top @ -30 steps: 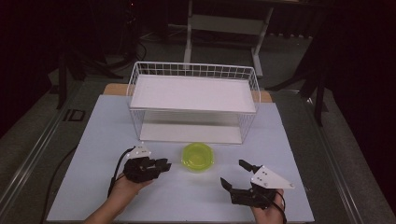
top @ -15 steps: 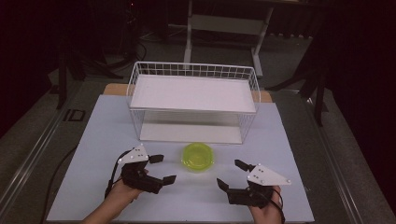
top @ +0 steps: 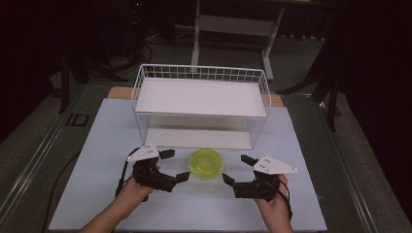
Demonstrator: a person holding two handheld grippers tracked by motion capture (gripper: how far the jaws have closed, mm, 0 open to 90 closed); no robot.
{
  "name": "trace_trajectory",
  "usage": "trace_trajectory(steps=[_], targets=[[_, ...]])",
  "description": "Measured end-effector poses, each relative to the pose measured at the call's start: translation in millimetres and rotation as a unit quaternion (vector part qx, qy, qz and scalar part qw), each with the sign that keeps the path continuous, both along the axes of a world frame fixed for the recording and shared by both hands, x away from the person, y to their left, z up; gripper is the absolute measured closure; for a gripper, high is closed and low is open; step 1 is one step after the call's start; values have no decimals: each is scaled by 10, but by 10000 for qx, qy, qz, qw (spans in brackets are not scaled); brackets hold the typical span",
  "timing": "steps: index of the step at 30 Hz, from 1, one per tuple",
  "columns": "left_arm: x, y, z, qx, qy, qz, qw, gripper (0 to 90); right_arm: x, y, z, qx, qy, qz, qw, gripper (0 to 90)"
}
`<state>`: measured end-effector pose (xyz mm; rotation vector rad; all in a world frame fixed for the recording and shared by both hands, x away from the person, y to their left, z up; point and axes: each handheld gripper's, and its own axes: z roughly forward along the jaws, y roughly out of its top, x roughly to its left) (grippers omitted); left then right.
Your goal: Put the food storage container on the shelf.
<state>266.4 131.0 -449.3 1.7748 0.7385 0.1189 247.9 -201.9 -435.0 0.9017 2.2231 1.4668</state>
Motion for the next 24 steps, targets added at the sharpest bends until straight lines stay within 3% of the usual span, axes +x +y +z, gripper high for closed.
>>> trace_trajectory(steps=[8,11,17,20,22,24], targets=[[131,-71,45,121,205,6,9997,35,223,43,13,198,305,-126,9993,120],[189,-108,41,214,357,9,9991,35,302,82,-23,132,381,-190,9990,134],[318,-227,-23,395,490,86,9980,36,477,143,-133,48,645,-285,9975,181],[389,-277,-77,366,705,113,9968,36,541,180,-192,9,738,-311,9968,209],[405,-321,-112,532,692,230,9959,36,581,200,-238,-4,813,-321,9962,215],[433,-346,-156,593,769,152,9952,62,615,209,-290,33,877,-377,9954,244]])
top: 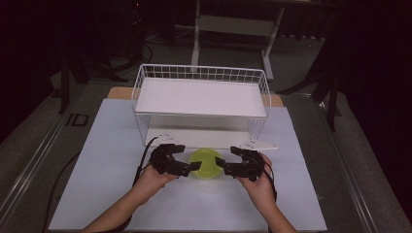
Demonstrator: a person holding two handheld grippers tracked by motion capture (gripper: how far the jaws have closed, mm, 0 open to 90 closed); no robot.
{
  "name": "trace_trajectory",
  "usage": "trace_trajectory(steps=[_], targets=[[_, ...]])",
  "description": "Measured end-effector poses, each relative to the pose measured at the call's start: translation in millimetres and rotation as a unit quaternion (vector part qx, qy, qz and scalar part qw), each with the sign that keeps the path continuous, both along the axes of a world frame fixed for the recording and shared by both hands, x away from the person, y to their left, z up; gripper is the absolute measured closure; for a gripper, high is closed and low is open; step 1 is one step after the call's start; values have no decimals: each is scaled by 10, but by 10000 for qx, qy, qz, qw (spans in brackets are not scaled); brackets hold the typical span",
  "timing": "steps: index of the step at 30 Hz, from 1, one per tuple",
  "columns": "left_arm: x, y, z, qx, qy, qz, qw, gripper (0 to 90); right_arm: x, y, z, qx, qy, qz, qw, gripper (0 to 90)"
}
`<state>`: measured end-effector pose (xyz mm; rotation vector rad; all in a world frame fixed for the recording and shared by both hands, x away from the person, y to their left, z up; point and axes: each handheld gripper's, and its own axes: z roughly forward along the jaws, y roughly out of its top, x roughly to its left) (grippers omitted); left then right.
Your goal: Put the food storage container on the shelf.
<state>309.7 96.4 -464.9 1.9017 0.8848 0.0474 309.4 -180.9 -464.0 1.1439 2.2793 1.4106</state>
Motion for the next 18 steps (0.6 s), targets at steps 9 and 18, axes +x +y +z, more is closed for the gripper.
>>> trace_trajectory(steps=[9,18], targets=[[80,-7,-170,151,280,277,9991,149,120,9,-181,-49,242,-166,9996,308],[120,39,-327,270,723,764,9941,303,118,-6,-316,-100,483,-231,9985,352]])
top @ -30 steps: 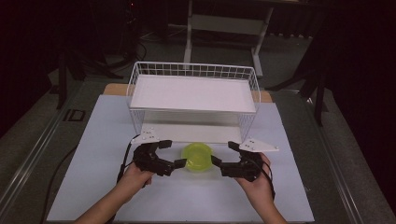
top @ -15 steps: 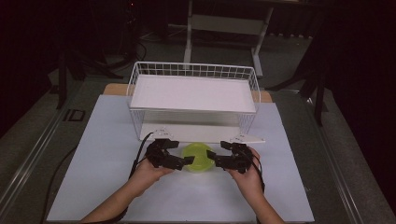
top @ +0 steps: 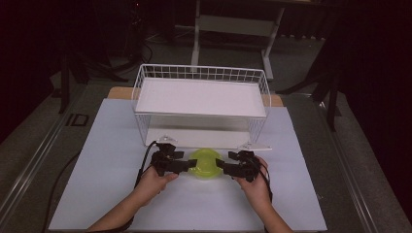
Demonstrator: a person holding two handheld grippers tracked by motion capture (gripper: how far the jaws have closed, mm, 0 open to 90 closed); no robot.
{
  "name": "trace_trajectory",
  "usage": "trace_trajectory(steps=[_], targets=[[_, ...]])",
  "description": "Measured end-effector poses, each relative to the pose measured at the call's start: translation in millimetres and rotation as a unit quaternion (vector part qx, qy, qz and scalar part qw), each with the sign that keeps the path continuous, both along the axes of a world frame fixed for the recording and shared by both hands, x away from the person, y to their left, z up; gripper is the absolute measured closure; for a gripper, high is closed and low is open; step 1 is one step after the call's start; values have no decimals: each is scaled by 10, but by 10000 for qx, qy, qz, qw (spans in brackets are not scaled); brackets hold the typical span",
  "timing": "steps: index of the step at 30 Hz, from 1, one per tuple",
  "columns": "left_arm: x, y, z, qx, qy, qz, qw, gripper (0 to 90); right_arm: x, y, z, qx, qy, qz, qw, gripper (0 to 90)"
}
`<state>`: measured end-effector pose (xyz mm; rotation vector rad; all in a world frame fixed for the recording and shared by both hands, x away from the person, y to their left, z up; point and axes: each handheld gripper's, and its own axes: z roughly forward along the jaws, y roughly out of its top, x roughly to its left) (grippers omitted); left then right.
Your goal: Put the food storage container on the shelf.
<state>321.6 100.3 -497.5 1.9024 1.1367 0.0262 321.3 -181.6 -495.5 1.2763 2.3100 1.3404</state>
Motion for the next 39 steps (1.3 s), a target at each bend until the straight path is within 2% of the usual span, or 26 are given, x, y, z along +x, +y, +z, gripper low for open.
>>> trace_trajectory(steps=[2,5,7,11,13,18,22,23,27,29,33,36,37,38,39], targets=[[3,2,-32,-44,122,-33,9999,347,3,-6,-19,38,80,-17,10000,373],[-5,-11,-70,1,159,-16,9999,434,2,-19,-44,47,173,-36,9998,418],[-5,-10,-78,-87,212,-33,9997,470,0,-21,-61,45,220,-34,9997,417],[-17,-27,-54,-37,162,-132,9998,567,0,-18,-69,68,258,-20,9996,426],[-40,-46,-34,25,132,-171,9998,593,-7,-4,-69,88,276,26,9996,484],[-73,-46,-29,-3,159,-192,9997,628,-50,-4,-57,139,315,76,9994,554],[-91,-54,-15,-50,241,-235,9994,645,-61,-21,-51,308,552,88,9980,634],[-103,-60,-10,-68,249,-248,9994,651,-72,-17,-43,282,539,117,9981,660],[-170,-74,-2,-137,232,-372,9989,676,-120,-10,-18,159,490,100,9986,692],[-211,-77,-2,-121,164,-372,9991,687,-134,-28,-21,222,513,138,9983,701],[-258,-63,-13,-246,200,-316,9990,741,-192,-49,-11,301,571,238,9976,718],[-294,-55,-12,-176,195,-316,9992,780,-271,-47,8,358,647,249,9970,753],[-312,-66,-20,26,104,-363,9993,812,-294,-44,17,405,643,266,9968,798],[-334,-75,-39,91,75,-393,9992,815,-321,-31,28,303,549,240,9977,805],[-342,-53,-52,9,134,-374,9992,816,-341,-11,36,182,474,241,9984,805]])
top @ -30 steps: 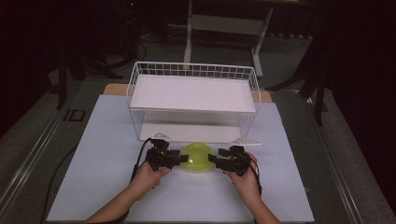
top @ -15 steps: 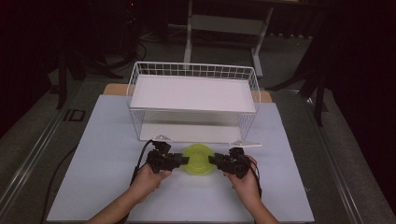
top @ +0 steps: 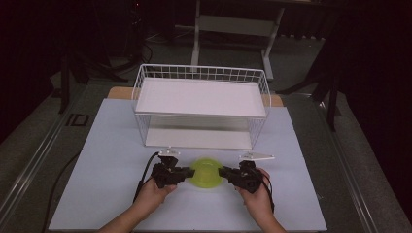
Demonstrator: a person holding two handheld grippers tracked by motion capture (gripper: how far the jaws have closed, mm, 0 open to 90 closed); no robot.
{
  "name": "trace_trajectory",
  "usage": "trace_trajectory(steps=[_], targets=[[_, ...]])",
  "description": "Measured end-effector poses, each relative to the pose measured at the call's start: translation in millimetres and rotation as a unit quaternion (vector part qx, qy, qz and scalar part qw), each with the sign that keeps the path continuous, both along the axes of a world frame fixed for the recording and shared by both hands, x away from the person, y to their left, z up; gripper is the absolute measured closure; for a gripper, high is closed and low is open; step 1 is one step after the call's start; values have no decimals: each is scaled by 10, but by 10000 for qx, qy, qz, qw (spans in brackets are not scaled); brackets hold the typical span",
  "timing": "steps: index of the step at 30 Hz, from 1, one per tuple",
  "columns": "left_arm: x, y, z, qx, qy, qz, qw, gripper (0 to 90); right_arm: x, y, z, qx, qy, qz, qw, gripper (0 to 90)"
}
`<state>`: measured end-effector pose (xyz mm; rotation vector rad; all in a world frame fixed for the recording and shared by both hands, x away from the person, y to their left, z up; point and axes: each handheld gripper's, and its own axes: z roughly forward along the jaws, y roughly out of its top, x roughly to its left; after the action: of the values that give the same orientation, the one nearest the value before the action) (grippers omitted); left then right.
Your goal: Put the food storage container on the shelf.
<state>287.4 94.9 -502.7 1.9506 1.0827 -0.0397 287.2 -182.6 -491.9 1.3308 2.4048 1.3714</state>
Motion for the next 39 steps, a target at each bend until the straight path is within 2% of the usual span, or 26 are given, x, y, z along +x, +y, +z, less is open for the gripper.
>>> trace_trajectory(steps=[1,4,9,13,20,22,29,35,38,39], targets=[[-11,15,-3,-57,14,11,10000,816,-7,4,5,12,-25,14,10000,806],[-34,43,45,-143,-110,94,9998,818,-16,21,35,56,-95,25,9999,806],[11,109,164,-303,-209,102,9993,819,10,46,155,195,-210,-1,9996,806],[69,146,271,-395,-298,154,9987,819,70,62,241,322,-267,-35,9991,807],[181,200,355,-605,-479,281,9966,818,210,98,311,507,-306,-191,9981,804],[206,205,357,-643,-522,291,9961,818,240,106,314,562,-286,-246,9977,802],[290,202,300,-862,-584,371,9939,822,336,118,296,496,-415,-406,9971,796],[368,202,253,-1007,-590,462,9921,823,429,112,256,537,-350,-513,9966,796],[412,237,213,-1268,-578,558,9887,822,492,114,243,626,-351,-568,9958,795],[427,244,195,-1311,-527,570,9883,822,505,116,238,645,-353,-572,9956,796]])
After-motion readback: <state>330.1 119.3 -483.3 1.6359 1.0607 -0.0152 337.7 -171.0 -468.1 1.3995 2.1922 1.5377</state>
